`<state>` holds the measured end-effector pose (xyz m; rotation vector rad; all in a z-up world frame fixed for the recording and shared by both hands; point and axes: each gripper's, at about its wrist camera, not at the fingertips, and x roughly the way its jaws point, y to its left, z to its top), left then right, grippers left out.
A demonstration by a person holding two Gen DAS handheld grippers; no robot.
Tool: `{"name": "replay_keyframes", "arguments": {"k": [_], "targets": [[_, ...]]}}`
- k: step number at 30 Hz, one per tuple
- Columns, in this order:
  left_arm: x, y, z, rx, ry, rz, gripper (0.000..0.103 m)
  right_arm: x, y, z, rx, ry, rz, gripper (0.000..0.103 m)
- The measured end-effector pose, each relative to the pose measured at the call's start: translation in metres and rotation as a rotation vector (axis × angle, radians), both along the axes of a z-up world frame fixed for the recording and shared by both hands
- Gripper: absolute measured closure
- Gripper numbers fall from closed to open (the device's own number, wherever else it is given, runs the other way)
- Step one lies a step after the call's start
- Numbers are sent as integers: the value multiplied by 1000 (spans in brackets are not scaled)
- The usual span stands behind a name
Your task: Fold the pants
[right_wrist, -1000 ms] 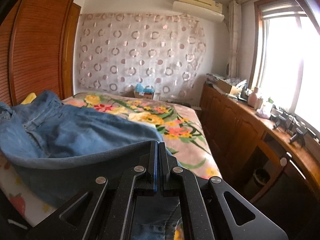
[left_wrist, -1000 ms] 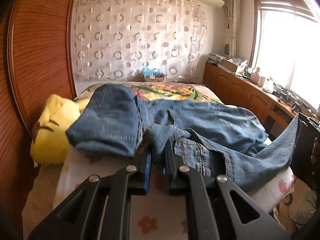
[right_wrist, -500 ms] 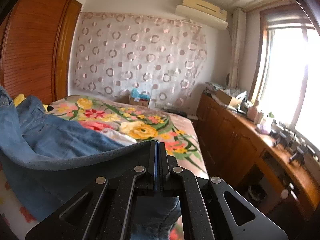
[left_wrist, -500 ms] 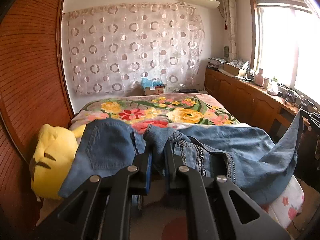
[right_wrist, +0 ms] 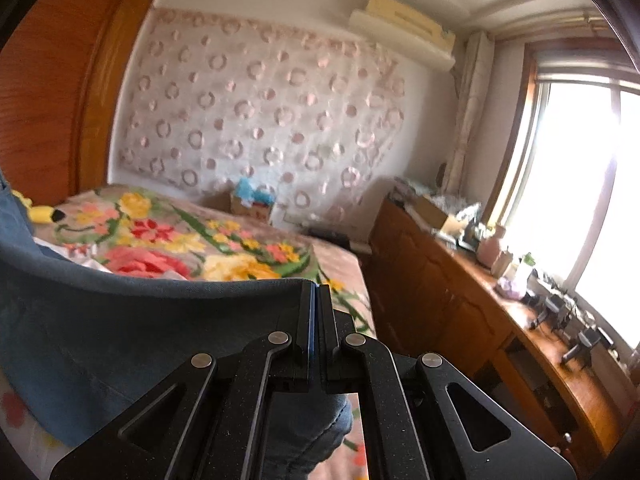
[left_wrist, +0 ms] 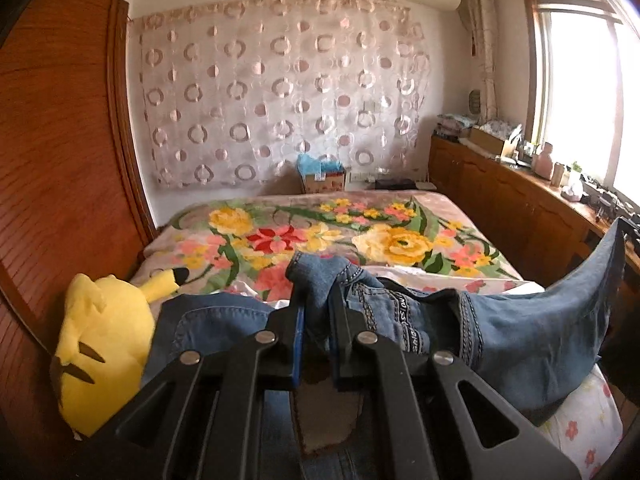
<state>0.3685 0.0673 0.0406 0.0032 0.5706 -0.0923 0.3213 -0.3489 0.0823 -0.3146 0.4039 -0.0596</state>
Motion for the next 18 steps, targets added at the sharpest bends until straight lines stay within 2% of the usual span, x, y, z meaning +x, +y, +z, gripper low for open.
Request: {"name": "replay_keyframes", "arguments": {"k": [4,8,10,12,14,18], "targets": [[18,-3,-20,-26,54,7,87,44,3,-38,4,122,-34,103],[16,-8,-39,2,120,-25,80,56,10,-68,23,193,-33,103],[10,-10,-41,18,133,-44,77,56,13,-73,36,208,-34,96],[-2,-12,-41,23,128,-66,74,54,17,-73,54,212,-23,73],[-12,-12,-39,6,120,-88,70,48,22,-69,80,202,4,60],[-31,-21,-44,-42,135,-158,69,35,44,-63,180,259,164,58]]}}
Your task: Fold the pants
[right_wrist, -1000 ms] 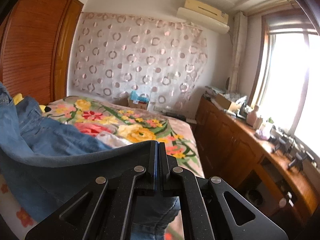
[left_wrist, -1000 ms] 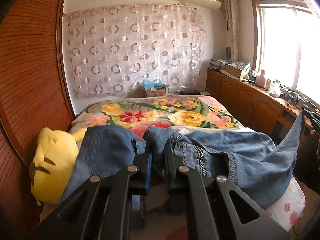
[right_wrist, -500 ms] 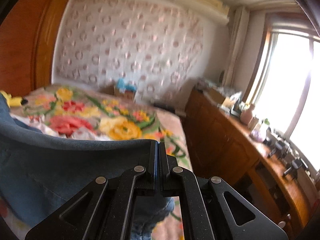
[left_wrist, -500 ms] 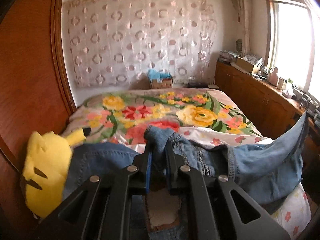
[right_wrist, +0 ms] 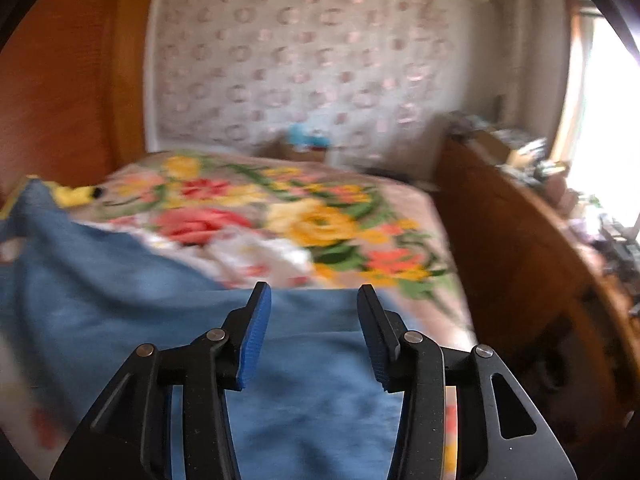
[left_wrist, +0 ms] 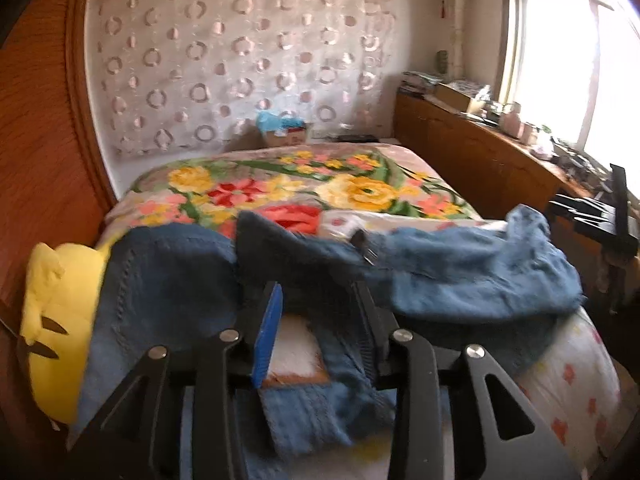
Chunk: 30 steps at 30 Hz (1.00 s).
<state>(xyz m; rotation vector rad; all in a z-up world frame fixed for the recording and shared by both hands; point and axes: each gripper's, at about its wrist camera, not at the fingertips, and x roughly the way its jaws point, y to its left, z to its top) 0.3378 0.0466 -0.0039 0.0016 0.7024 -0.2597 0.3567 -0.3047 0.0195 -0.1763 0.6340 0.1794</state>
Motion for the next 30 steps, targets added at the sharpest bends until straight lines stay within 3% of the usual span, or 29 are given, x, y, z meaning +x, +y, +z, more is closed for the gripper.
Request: {"name": "replay_keyframes", "arguments": {"k": [7,11,14,21,22,28,30], "targets": [[-13,-22,-27,-18,57,-44,69,-9,55,-15,-2,118,201,58],[-17,-37,-48,-23,92,-80,69,-8,66,-35,-17,190,223,58],[-20,-52,-63,34,88,-97,69,-8,67,-45,-24,217,223,58],[-16,-57,-74,59,85,-105,69,-1,61,-69,-59,296,186,59],[-16,-57,-74,56,92,-105,69,-1,61,-72,-64,301,188,61],[-8,-59,-76,54,121,-112,65,-9,71,-77,-90,309,230,96],[-5,-61,-76,66,123,-114,64,-12,78,-78,-127,307,248,103]]}}
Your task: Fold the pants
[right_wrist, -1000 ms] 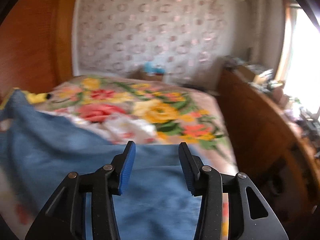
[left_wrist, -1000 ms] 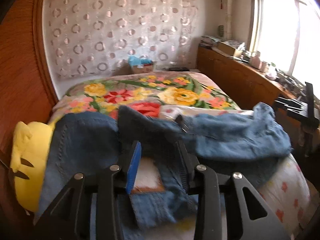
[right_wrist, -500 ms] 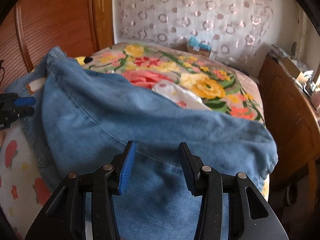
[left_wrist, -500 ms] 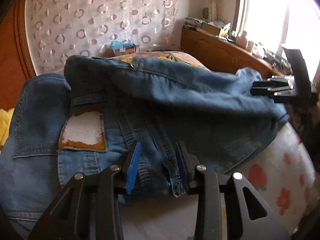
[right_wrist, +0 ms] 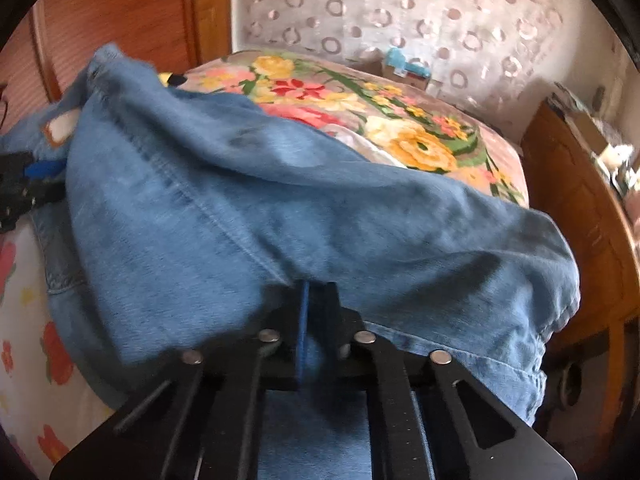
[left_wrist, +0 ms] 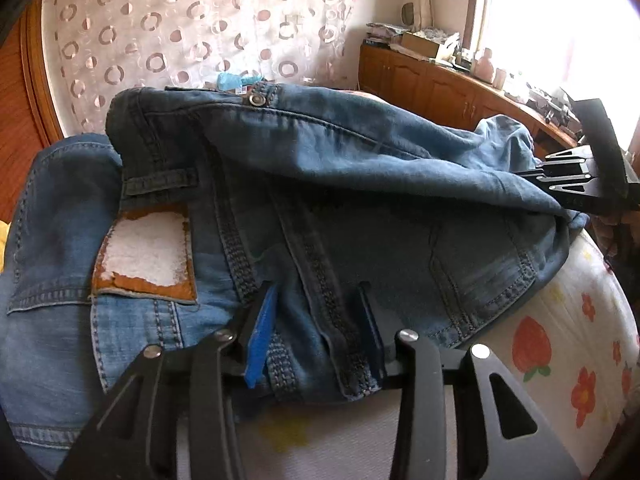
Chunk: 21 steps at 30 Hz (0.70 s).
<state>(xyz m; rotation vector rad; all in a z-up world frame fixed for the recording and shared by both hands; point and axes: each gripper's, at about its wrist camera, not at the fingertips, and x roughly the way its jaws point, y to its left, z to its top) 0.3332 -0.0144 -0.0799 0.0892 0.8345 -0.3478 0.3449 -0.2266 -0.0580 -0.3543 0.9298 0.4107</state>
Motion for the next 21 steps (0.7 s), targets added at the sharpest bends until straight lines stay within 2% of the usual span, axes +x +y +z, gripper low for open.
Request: {"name": "replay_keyframes", "arguments": {"k": [3,5,10,13,16,17,18,20,21], "targets": [[3,-4,-1,12,4,-1,63,-2,2,0,-25,-11,7,103],[3,-6,-2,14,4,-2,62,-4,0,5,-41,-51,-13,103],[1,-11,-2,20,-7,-2,62,2,-13,38,-17,-167,-80,103],[0,-12,-2,21,-11,-7,62,11,-15,50,13,-171,-77,103],[0,-12,-2,18,-9,-7,62,14,-13,47,79,-128,-45,103],[-1,-12,-3,17,-8,-7,62,14,-9,43,90,-108,-34,91],[-1,-12,-3,18,-7,-7,62,12,-4,41,95,-98,-23,72],[-1,-12,-3,19,-9,-6,62,10,7,36,141,-75,23,56],[-2,-12,-2,18,-11,-7,62,8,13,35,153,-64,40,55]]}}
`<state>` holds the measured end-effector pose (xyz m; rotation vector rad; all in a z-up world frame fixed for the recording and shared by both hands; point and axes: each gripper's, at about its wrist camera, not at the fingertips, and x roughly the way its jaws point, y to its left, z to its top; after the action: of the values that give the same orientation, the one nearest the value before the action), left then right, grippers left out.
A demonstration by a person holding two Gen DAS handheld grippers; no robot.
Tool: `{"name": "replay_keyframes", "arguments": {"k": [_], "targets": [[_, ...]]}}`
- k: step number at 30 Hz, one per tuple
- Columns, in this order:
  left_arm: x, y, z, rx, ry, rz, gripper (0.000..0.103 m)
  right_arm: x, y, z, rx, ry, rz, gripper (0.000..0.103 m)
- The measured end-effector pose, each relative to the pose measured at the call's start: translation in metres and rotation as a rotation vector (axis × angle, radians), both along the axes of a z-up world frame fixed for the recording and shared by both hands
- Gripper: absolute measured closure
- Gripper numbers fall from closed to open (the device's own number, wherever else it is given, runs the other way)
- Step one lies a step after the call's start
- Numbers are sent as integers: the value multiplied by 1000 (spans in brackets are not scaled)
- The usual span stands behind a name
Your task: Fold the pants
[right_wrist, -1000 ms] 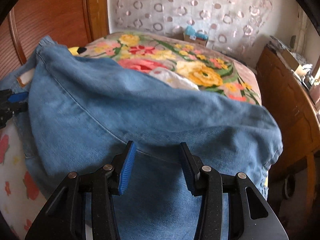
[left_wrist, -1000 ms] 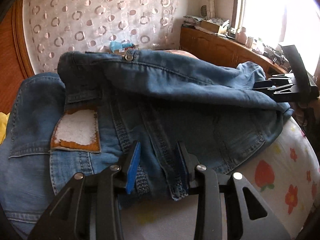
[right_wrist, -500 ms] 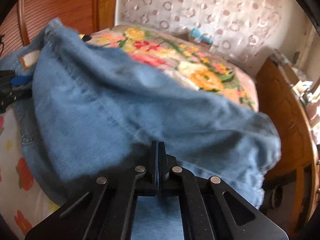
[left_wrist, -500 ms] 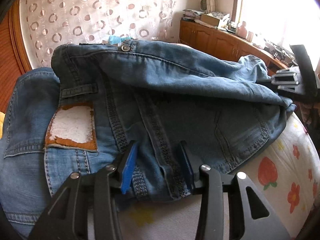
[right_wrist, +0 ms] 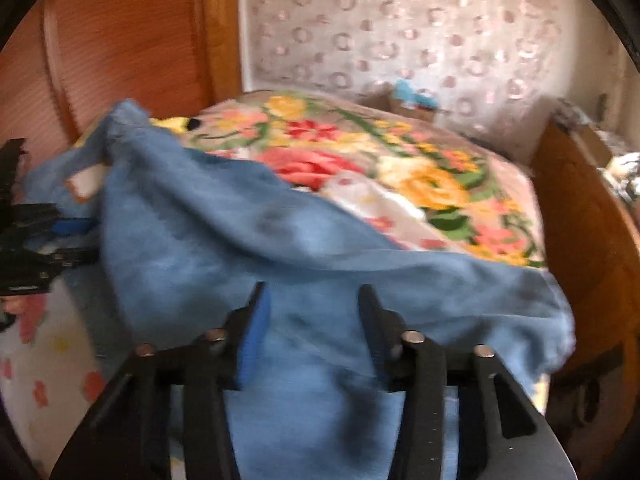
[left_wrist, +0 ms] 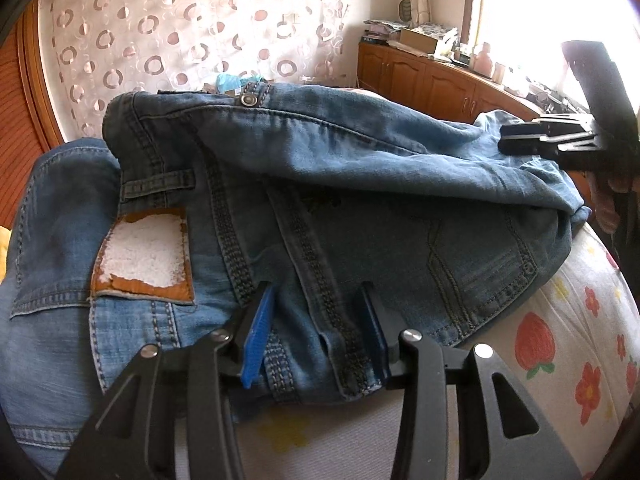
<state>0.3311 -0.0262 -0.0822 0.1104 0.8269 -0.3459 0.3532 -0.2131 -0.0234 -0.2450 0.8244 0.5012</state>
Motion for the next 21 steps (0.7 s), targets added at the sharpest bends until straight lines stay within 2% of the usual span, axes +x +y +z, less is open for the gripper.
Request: {"name": "replay_keyframes", "arguments": {"k": [4,6,8,10,11,14,18,21], "targets": [[-5,4,4,-24,-18,-3,62,-1,31,-14,-27,48,69,55],[-8,8,8,-39,-18,-3,62,2,37,-23,-65,56,64,55],[-11,12,13,-47,-25,0,62,9,36,-33,-52,100,54,56],[-14,16,18,-54,-35,5,62,10,34,-39,-19,127,63,75],[-16,19,20,-57,-38,9,62,8,35,-39,-10,124,80,90],[-19,25,25,-57,-50,23,62,-3,41,-35,-53,80,104,100],[-21,32,27,-53,-58,41,62,-10,37,-17,-51,0,83,101],[-21,36,25,-46,-56,55,62,-7,26,4,-25,-54,27,102]]}}
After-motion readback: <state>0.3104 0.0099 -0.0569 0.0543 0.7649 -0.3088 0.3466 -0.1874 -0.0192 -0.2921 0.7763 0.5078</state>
